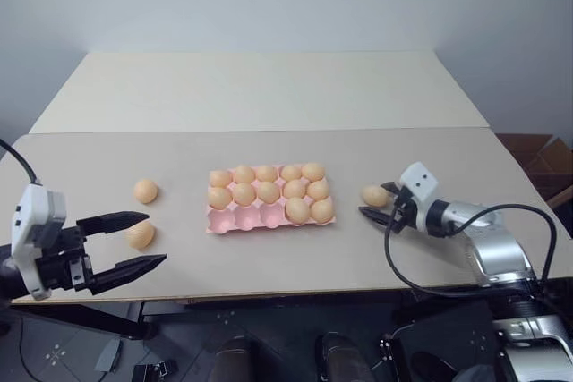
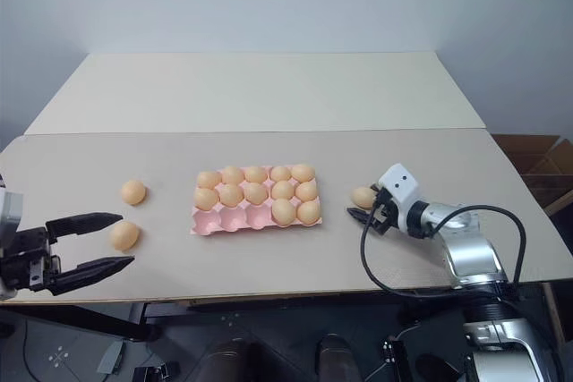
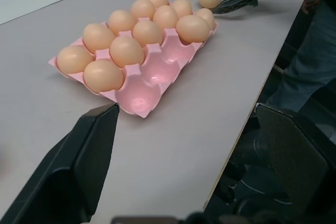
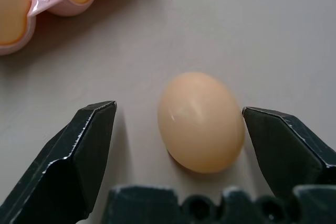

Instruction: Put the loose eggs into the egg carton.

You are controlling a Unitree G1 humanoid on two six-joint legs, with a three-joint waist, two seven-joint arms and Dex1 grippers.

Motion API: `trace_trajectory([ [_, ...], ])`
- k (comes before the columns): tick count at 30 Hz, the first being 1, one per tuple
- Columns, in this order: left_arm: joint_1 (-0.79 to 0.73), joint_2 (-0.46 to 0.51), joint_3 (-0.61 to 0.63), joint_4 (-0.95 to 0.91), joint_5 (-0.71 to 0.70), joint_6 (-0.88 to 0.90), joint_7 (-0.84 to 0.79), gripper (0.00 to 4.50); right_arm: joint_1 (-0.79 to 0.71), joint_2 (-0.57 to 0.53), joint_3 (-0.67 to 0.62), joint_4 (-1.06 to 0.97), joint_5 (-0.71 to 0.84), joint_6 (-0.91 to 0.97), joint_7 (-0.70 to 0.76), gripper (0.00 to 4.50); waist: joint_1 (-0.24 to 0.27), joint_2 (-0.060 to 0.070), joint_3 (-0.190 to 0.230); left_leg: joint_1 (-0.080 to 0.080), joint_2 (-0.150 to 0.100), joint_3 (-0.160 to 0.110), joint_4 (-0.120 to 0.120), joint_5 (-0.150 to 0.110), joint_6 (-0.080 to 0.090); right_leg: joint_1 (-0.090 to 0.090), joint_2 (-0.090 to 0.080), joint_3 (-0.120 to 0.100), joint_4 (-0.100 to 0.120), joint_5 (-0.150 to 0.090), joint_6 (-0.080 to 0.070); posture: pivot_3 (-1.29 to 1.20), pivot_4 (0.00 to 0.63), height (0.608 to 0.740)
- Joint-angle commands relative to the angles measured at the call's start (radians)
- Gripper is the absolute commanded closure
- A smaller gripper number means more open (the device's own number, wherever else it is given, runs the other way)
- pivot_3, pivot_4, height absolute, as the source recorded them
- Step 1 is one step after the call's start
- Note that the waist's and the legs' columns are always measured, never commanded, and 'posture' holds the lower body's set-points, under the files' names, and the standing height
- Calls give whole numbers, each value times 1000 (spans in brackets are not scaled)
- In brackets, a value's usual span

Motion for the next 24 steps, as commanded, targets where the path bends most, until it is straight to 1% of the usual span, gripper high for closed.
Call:
trace_trajectory([
  [1, 7, -8, 31, -40, -18, -4, 19, 0, -48, 11, -16, 32, -7, -4, -22, 928, 0, 0, 0, 0, 0, 0, 0, 0, 0, 0, 0, 0, 0, 0, 0, 0, 150, 740],
  [4, 12, -9, 40, -51, -27, -3, 26, 0, -39, 0, -20, -35, 2, 11, -12, 1966, 1, 0, 0, 1, 0, 1, 0, 0, 0, 0, 0, 1, 0, 0, 0, 0, 150, 740],
  [5, 16, -9, 45, -54, -30, -4, 27, 0, -29, -9, -21, -86, 6, 21, -7, 2290, 1, 0, 0, 1, 0, 1, 0, 0, 0, 0, 0, 1, 1, 0, 0, 0, 150, 740],
  [6, 19, -10, 49, -57, -33, -5, 29, 0, -24, -16, -21, -137, 10, 37, -5, 2510, 1, 0, 0, 1, 0, 1, 0, 0, 0, 0, 0, 1, 1, 0, 0, 0, 150, 740],
  [9, 23, -13, 55, -65, -39, -6, 36, 0, -45, 6, -16, -288, 51, 124, -16, 2510, -2, 0, 0, 0, 0, 0, 0, 0, 0, -1, 0, 1, 1, 0, 0, 0, 150, 740],
  [12, 16, -10, 51, -67, -44, -4, 44, 0, -102, 82, 46, -408, 65, 208, -56, 2510, -8, 0, 0, 1, 2, 0, 0, 0, 0, -1, 2, 2, 1, 1, 0, 0, 150, 740],
  [14, 10, -6, 47, -63, -45, -4, 46, 0, -123, 115, 74, -444, 67, 240, -66, 2510, -9, 0, 0, 2, 4, 0, 0, 0, 0, -1, 4, 3, 1, 2, -1, 0, 150, 740],
  [15, 7, -3, 49, -62, -48, -1, 47, 0, -147, 162, 102, -462, 77, 277, -86, 2510, -7, 0, 0, 2, 6, 0, 0, 0, 0, -1, 6, 3, 1, 2, -2, 0, 150, 740],
  [17, 5, 1, 53, -61, -53, 3, 50, 0, -176, 225, 145, -484, 79, 319, -114, 2510, -5, 0, 0, 2, 10, 1, 0, 0, 0, -1, 10, 2, 1, 3, -4, 0, 150, 740],
  [20, 17, -2, 66, -69, -55, 7, 57, 0, -214, 309, 224, -452, 51, 335, -143, 2510, -2, 0, 0, 1, 13, 2, 0, 0, -1, -3, 12, 1, 2, 3, -7, 0, 150, 740],
  [24, 34, -4, 75, -85, -59, 10, 66, 0, -236, 356, 316, -399, 15, 345, -145, 2510, -1, 0, 0, 1, 13, 3, 0, 0, -1, -3, 12, 1, 1, 3, -8, 0, 150, 740],
])
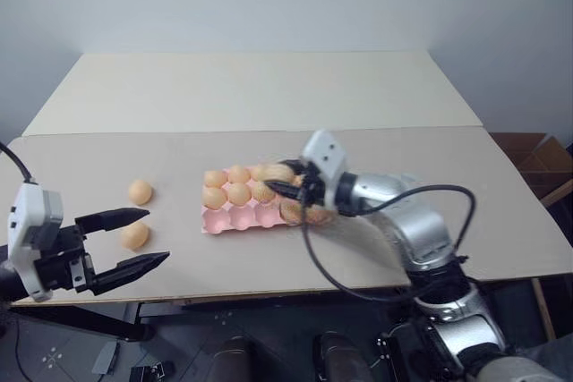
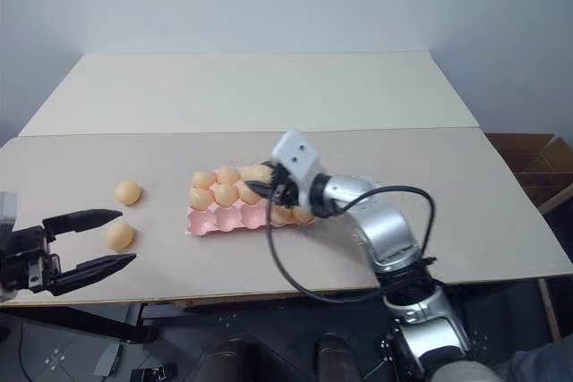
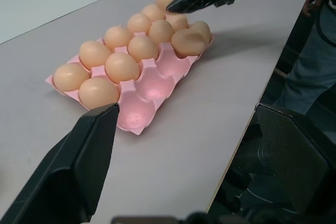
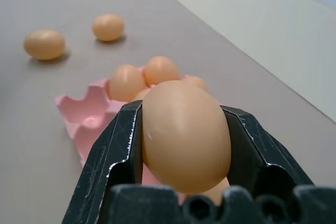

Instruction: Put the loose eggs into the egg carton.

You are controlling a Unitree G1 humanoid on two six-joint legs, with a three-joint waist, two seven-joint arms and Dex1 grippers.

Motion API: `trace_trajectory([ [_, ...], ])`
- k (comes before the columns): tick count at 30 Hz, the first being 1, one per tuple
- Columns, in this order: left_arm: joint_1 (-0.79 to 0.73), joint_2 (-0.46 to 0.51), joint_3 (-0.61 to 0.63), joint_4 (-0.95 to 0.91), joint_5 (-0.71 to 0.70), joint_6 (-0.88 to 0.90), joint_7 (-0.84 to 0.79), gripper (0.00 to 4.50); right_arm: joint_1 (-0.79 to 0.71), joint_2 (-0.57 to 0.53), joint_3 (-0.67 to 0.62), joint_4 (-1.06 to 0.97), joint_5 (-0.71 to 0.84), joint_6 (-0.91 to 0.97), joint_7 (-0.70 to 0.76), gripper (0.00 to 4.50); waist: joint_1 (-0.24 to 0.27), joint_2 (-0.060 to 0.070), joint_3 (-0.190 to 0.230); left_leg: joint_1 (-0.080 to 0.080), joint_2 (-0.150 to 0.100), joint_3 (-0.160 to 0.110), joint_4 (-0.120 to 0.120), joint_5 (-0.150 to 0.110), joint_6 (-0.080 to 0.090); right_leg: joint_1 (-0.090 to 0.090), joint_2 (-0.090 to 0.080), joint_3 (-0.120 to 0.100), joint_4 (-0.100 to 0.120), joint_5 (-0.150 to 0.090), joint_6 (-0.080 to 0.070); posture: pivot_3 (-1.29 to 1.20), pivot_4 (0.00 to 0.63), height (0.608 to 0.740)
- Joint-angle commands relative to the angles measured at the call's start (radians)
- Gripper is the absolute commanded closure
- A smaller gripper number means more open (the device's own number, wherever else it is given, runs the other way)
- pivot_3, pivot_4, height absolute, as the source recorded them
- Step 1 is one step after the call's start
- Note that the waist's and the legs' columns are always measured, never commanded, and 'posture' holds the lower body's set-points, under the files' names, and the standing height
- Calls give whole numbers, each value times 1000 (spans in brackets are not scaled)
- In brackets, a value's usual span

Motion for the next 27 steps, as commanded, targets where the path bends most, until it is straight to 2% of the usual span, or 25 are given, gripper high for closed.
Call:
trace_trajectory([
  [1, 8, 6, 45, -31, -18, 9, 9, 0, -16, 10, 60, 16, -36, 3, -3, 2510, 2, 0, 0, 0, 0, 0, 0, 0, 0, 0, 0, 0, 0, 0, 0, 0, 150, 740],
  [4, 15, 11, 59, -34, -18, 12, 16, 0, -2, -4, 124, 34, -82, -7, -4, 2510, 2, 0, 0, 0, 0, 1, 0, 0, 0, 0, -1, 0, -1, 0, 0, 0, 150, 740],
  [12, 17, 7, 64, -37, -16, 11, 23, 0, -5, -18, 101, 1, -95, -2, -12, 32, 0, 0, 0, 0, 0, 1, 0, 0, 0, 0, 0, 0, 0, 0, 0, 0, 150, 740],
  [15, 19, -2, 64, -41, -15, 8, 31, 0, -17, -34, 51, -52, -71, 14, -3, 32, 0, 0, 0, 0, 1, 1, 0, 0, 0, 0, 0, 0, 0, 0, -1, 0, 150, 740],
  [20, 63, -23, 101, -37, -2, 3, 27, 0, 11, -123, -132, -180, 54, 42, 62, 32, 2, 0, 0, 0, 0, 2, 0, 0, -1, 0, 0, 0, -1, 0, 0, 0, 150, 740],
  [24, 87, -36, 115, -25, 15, -12, 24, 0, 136, -285, -273, -240, 125, -24, 175, 32, 16, -2, -1, -1, 0, 1, 0, -1, -2, 1, -1, -2, -5, 0, 0, 0, 150, 740],
  [27, 79, -49, 99, -12, 38, -35, 38, 0, 299, -379, -416, -252, 181, -125, 266, 32, 19, -3, -1, -1, 0, 2, 0, -1, -2, 1, -1, -1, -5, -3, -4, 0, 150, 740],
])
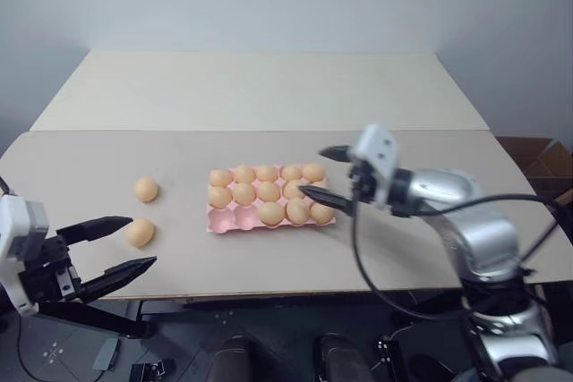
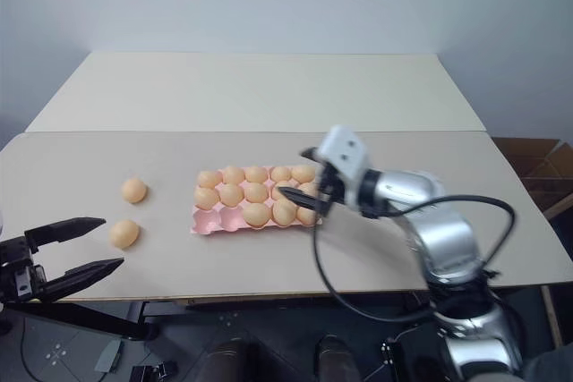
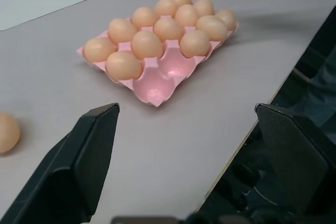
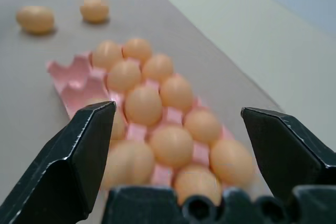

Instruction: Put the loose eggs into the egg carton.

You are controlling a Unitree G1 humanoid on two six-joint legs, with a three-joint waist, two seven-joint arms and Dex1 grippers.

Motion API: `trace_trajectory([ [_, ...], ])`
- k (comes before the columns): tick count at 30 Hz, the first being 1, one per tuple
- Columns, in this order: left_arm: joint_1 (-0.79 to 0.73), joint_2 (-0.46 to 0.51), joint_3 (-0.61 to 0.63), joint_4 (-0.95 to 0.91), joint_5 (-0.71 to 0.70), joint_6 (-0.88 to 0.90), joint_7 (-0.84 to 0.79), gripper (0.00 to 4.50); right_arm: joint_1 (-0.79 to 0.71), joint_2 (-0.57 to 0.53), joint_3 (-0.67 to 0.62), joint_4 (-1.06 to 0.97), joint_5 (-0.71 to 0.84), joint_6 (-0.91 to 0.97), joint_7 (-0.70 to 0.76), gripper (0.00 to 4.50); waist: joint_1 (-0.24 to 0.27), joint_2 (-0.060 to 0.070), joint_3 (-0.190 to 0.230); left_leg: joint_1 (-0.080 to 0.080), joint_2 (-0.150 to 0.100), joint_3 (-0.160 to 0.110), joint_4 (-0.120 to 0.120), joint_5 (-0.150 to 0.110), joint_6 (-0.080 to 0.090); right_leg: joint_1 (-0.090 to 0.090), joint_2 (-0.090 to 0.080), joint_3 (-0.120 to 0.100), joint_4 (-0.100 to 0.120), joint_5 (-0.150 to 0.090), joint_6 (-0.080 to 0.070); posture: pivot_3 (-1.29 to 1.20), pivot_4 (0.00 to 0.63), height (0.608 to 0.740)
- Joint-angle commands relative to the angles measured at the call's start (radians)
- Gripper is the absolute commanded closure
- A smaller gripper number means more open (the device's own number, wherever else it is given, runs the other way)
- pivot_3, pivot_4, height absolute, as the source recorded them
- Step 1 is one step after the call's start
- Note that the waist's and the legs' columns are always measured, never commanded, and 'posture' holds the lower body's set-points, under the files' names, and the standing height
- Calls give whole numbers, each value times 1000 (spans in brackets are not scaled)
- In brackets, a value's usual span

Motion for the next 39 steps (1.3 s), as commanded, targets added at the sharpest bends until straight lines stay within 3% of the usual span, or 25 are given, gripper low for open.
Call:
trace_trajectory([
  [1, -7, -10, 10, 9, 27, -39, 13, 0, 132, -75, -153, -45, 60, -141, 103, 32, 0, 0, 0, 1, 0, 0, 0, 0, 0, 0, 0, 1, 0, 0, 0, 0, 150, 740],
  [6, -4, -38, -26, 27, 56, -76, 7, 0, 301, -140, -242, -26, 83, -213, 152, 32, -16, 0, 0, 3, 1, 1, 0, 0, 0, 0, 2, 3, 2, -2, 2, 0, 150, 740],
  [13, -10, -32, -21, 17, 50, -57, 23, 0, 311, -145, -228, -45, 102, -228, 136, 32, -17, 0, 0, 5, 2, 2, 0, 0, 0, 0, 3, 6, 3, -4, 5, 0, 150, 740],
  [17, -26, -17, -18, -9, 67, 61, 184, 0, 278, -146, -210, -45, 111, -226, 139, 32, -15, 0, 0, 4, 1, 3, 0, 0, 0, 0, 2, 6, 3, -3, 5, 0, 150, 740],
  [20, -60, -13, -58, -37, 114, 225, 404, 0, 249, -144, -197, -44, 111, -226, 140, 32, -15, -1, 0, 4, 1, 2, 0, 0, 0, 1, 2, 6, 2, -2, 7, 0, 150, 740],
  [24, -189, -41, -153, -41, 119, 469, 646, 0, 226, -143, -183, -45, 120, -224, 141, 32, -11, -1, 0, 4, 1, 1, 0, 0, 0, 0, 2, 6, 3, 0, 10, 0, 150, 740],
  [34, -536, -138, -399, 132, 197, 742, 871, 0, 216, -161, -173, -69, 135, -242, 162, 32, -7, -3, 0, 4, -1, 1, 0, 0, 0, 1, 2, 6, 3, 5, 6, 0, 150, 740],
  [39, -579, -116, -457, 162, 228, 770, 863, 1183, 216, -155, -181, -87, 142, -230, 135, 0, -13, -3, 0, 4, 0, 1, 0, 0, 0, 1, 2, 6, 3, 5, 6, 0, 150, 740],
])
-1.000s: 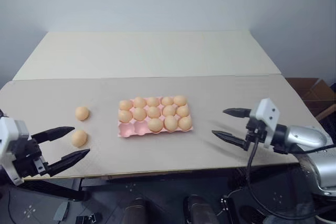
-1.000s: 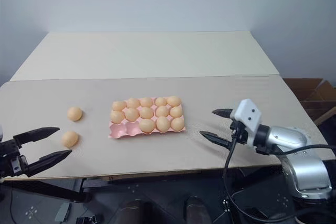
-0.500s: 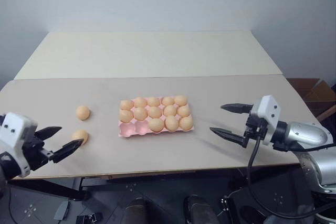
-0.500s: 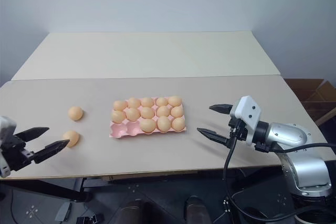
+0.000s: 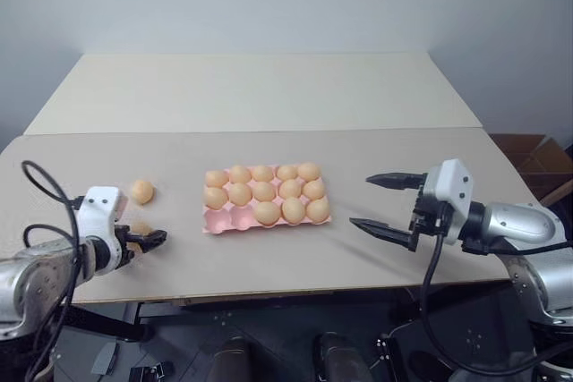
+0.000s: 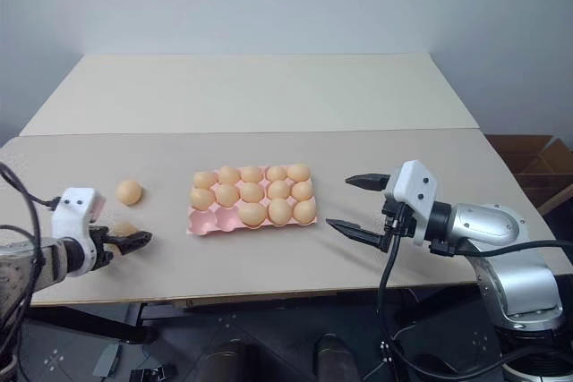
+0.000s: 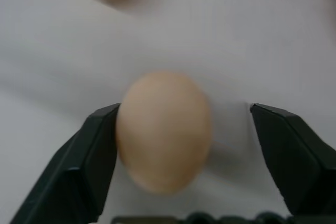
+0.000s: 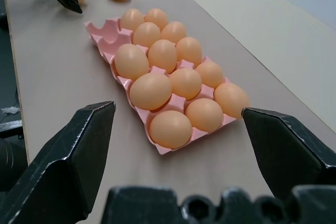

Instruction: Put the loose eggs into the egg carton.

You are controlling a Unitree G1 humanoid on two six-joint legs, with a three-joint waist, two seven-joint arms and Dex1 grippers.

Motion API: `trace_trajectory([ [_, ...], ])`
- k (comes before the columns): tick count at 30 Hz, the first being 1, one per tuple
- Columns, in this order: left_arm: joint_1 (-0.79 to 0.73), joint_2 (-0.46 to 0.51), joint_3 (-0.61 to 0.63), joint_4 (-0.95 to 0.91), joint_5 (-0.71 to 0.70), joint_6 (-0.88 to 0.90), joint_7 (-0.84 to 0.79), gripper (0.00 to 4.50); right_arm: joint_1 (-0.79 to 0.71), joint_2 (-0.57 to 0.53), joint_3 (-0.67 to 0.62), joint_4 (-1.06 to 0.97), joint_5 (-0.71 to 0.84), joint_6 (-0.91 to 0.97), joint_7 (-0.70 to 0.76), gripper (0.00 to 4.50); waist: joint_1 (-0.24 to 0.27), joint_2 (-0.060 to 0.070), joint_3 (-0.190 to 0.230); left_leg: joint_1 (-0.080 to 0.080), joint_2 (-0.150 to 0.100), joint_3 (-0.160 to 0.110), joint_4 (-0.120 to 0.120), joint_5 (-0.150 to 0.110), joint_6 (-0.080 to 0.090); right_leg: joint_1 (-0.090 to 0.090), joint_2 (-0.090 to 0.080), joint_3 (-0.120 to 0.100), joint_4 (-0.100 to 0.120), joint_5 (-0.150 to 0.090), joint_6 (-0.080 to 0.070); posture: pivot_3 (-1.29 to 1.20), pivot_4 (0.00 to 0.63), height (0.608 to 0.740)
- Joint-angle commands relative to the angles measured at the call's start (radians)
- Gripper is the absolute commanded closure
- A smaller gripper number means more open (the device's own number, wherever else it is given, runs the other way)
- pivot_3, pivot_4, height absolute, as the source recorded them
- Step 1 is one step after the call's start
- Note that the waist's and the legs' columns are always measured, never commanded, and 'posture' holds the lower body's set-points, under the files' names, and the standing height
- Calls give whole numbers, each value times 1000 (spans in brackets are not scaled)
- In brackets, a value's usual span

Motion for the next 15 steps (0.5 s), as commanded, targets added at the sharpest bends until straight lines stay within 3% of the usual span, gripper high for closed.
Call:
trace_trajectory([
  [1, -13, 22, -12, 0, 28, 6, -7, 1528, -6, -8, -23, -38, 24, -16, -19, 0, -1, 0, 0, 0, 0, 0, 0, 0, 0, 0, 0, 0, 0, 0, 0, 0, 150, 740],
  [5, -31, 63, -43, -80, 20, -24, -54, 2718, 2, -5, -26, -46, 27, -11, -36, 0, 0, 0, 0, 0, 0, 0, 0, 0, 0, 0, -1, 0, 0, 0, 0, 0, 150, 740],
  [10, -99, 120, -75, -193, -49, -119, -199, 2718, 9, 3, -17, -57, 29, -11, -58, 0, 11, -1, 0, -1, -1, 0, 0, 0, 0, 0, -1, -1, -1, 0, 0, 0, 150, 740],
  [15, -193, 89, -230, -182, -79, -220, -319, 2718, -2, 21, 7, -54, 16, -20, -82, 0, 13, -1, 0, -1, -1, 1, 0, 0, 0, 0, -1, 0, -1, 0, 0, 0, 150, 740],
])
